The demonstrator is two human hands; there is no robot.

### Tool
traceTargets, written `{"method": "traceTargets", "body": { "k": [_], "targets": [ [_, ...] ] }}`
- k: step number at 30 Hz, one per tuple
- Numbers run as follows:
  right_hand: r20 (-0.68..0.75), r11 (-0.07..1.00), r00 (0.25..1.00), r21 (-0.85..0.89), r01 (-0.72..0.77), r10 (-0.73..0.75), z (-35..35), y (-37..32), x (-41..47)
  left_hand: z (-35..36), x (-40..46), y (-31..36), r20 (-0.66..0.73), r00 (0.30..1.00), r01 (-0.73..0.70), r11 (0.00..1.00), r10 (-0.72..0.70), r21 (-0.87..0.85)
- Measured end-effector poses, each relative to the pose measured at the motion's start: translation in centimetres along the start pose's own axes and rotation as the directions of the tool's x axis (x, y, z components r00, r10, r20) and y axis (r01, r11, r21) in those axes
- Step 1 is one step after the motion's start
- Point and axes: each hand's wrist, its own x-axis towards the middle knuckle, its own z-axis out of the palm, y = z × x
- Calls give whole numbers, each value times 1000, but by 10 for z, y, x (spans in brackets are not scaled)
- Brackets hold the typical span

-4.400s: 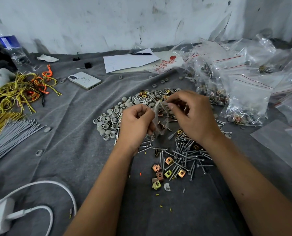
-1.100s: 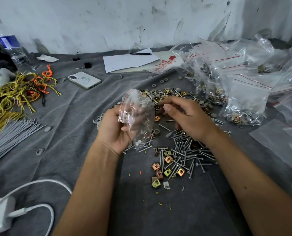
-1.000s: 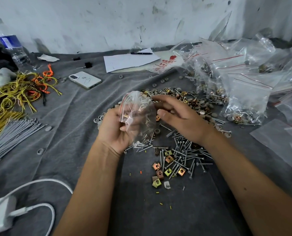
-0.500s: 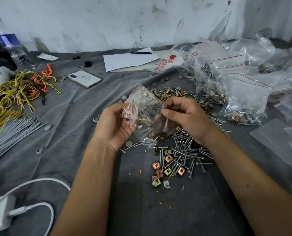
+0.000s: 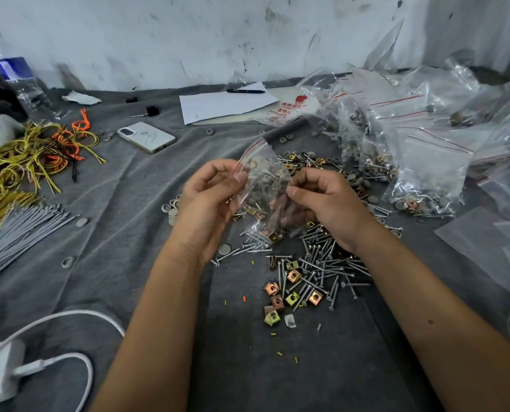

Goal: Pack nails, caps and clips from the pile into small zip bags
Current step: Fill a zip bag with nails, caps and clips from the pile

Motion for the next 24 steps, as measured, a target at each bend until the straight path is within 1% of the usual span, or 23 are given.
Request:
{"method": "traceTargets", "body": {
  "k": [3,7,9,12,15,17,20,24],
  "targets": [
    [-8,1000,1000,11,-8,8,-1,-1,0,2,0,-2,-62,996,-63,996,67,69],
    [30,1000,1000,11,-9,9,0,-3,-2,6,-1,-1,-121,982,-133,987,143,86],
    [47,1000,999,2,0,0,0,-4,-2,7,-2,2,-113,975,-182,978,193,103],
    [70,997,997,-66,28,-23,-1,-5,-3,7,-3,6,-46,971,-231,969,236,93],
    [78,991,996,-117,63,-54,-2,-5,-3,8,-2,7,-41,976,-212,976,214,39],
    [72,988,995,-134,74,-65,-3,-5,-2,8,-2,6,-54,985,-164,986,165,25],
    [58,984,995,-156,87,-78,-4,-3,-1,6,0,3,-86,992,-87,996,89,30],
    [35,975,996,-204,93,-88,-7,-1,1,2,1,2,-86,996,-36,999,39,38]
  ]
}}
